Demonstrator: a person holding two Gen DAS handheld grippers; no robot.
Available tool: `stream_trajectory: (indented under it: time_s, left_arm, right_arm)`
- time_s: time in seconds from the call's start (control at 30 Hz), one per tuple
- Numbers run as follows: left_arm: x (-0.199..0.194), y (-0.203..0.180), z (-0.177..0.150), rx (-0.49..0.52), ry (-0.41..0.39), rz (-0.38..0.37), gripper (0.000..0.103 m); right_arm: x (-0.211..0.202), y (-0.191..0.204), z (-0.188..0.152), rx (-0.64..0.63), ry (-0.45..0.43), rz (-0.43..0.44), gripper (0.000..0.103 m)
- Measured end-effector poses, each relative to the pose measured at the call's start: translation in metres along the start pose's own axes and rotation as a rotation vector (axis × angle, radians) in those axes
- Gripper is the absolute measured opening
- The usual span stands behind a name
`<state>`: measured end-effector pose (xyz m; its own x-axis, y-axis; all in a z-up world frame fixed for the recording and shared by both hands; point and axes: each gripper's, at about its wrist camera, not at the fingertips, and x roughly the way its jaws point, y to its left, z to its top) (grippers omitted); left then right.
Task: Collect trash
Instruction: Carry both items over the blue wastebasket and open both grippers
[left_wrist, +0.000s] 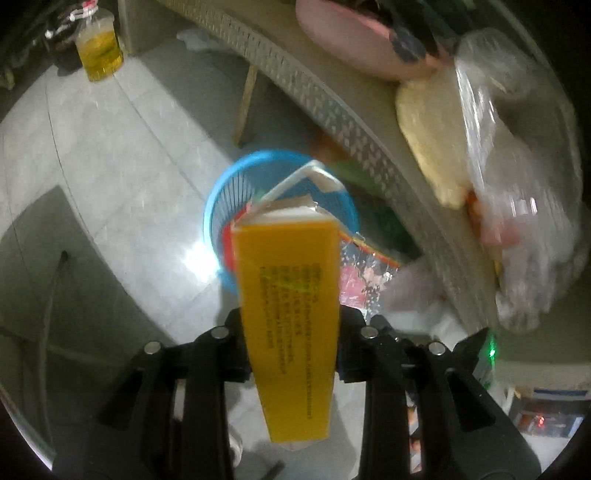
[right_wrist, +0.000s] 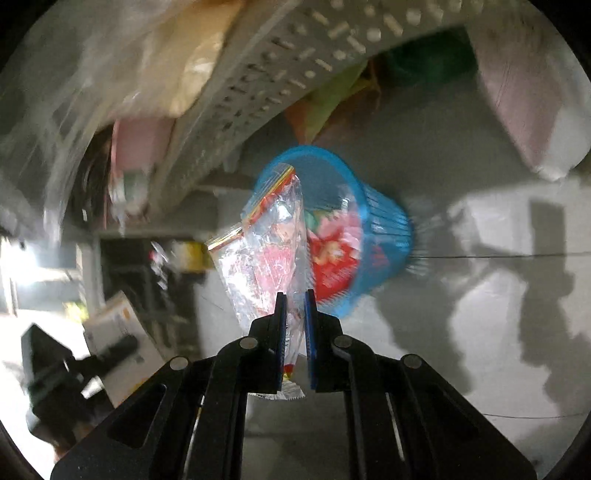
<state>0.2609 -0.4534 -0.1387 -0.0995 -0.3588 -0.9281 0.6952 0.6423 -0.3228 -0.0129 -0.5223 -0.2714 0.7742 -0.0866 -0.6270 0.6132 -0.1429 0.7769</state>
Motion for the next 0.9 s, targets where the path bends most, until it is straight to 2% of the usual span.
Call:
stream_trajectory:
  time_s: [0.03, 0.07, 0.1, 0.2, 0.23, 0.4, 0.57, 0.7, 0.9]
  left_arm:
    - [0.003, -0.002, 0.007, 0.005, -0.026, 0.020, 0.054]
    - [0.003, -0.004, 0.009, 0.004, -0.040, 0.038, 0.074]
    - [0.005, -0.006, 0.010, 0.000, -0.056, 0.060, 0.078]
    - [0.005, -0.006, 0.006, 0.002, -0.059, 0.050, 0.078]
    - [0.003, -0.006, 0.004, 0.006, -0.053, 0.046, 0.078]
    - [-0.019, -0.003, -0.003, 0.041, -0.098, 0.063, 0.078]
    - [-0.042, 0.006, -0.005, 0.031, -0.150, 0.070, 0.078]
    - [-0.070, 0.007, -0.019, 0.034, -0.195, 0.037, 0.078]
    - [-0.121, 0.018, -0.062, 0.048, -0.253, 0.005, 0.078]
  right_arm:
    - [0.012, 0.000, 0.006, -0.002, -0.032, -0.005, 0.013]
    - [0.018, 0.001, 0.008, -0.006, -0.043, -0.007, 0.013]
    - [0.033, -0.004, 0.012, 0.007, -0.044, -0.005, 0.018]
    - [0.059, -0.026, 0.013, 0.090, -0.027, -0.013, 0.035]
    - [0.062, -0.030, 0.013, 0.106, -0.022, -0.020, 0.038]
    - [0.066, -0.044, 0.006, 0.074, 0.002, -0.060, 0.039]
    - [0.048, -0.058, 0.003, 0.072, -0.001, -0.080, 0.040]
    - [0.027, -0.058, -0.010, -0.001, 0.011, -0.131, 0.041]
    - [-0.011, -0.050, -0.059, -0.215, 0.078, -0.272, 0.048]
